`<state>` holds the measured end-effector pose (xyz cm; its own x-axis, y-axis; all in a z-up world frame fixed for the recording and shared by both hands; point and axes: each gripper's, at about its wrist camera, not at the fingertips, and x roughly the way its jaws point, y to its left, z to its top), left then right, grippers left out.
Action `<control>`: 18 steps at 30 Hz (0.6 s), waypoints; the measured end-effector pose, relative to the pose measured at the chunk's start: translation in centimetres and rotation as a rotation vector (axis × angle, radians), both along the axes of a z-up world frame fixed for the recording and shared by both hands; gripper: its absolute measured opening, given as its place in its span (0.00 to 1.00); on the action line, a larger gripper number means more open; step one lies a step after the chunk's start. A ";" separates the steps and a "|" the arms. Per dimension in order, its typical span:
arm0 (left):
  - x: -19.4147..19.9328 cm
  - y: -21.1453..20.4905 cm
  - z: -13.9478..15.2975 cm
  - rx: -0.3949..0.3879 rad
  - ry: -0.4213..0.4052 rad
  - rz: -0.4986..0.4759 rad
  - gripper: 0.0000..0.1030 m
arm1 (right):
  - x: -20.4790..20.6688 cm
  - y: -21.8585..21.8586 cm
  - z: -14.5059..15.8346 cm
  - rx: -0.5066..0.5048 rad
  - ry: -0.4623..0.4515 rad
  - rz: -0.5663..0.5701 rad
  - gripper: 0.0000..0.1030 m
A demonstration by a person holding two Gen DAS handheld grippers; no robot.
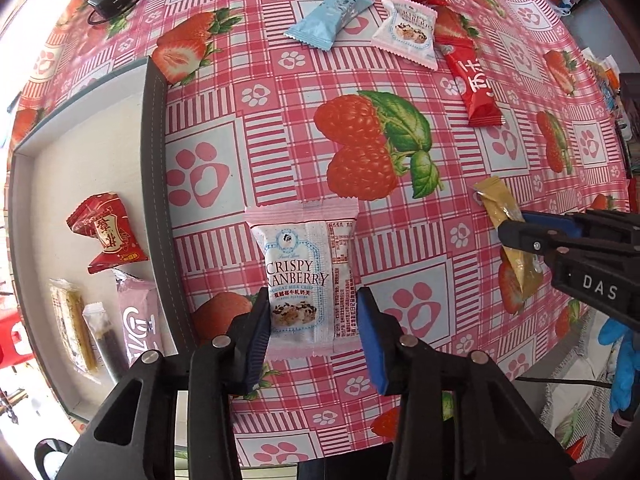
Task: Organize snacks
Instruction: 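Grasp the gold wrapped bar with the right gripper while the left holds the cranberry packet, then carry the cranberry packet and gold bar into the white tray and release both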
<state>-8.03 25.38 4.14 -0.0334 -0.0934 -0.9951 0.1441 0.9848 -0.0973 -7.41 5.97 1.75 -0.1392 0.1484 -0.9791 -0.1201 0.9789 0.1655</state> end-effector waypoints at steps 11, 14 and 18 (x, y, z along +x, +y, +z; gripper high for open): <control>0.5 5.0 3.0 -0.061 -0.072 0.112 0.43 | 3.7 4.4 3.2 0.060 -0.038 0.048 0.24; -0.1 6.3 3.4 -0.062 -0.084 0.132 0.43 | 4.5 5.9 2.7 0.040 -0.006 0.078 0.24; -0.7 6.9 3.8 -0.056 -0.103 0.140 0.43 | 4.4 6.6 0.4 -0.081 0.039 0.091 0.66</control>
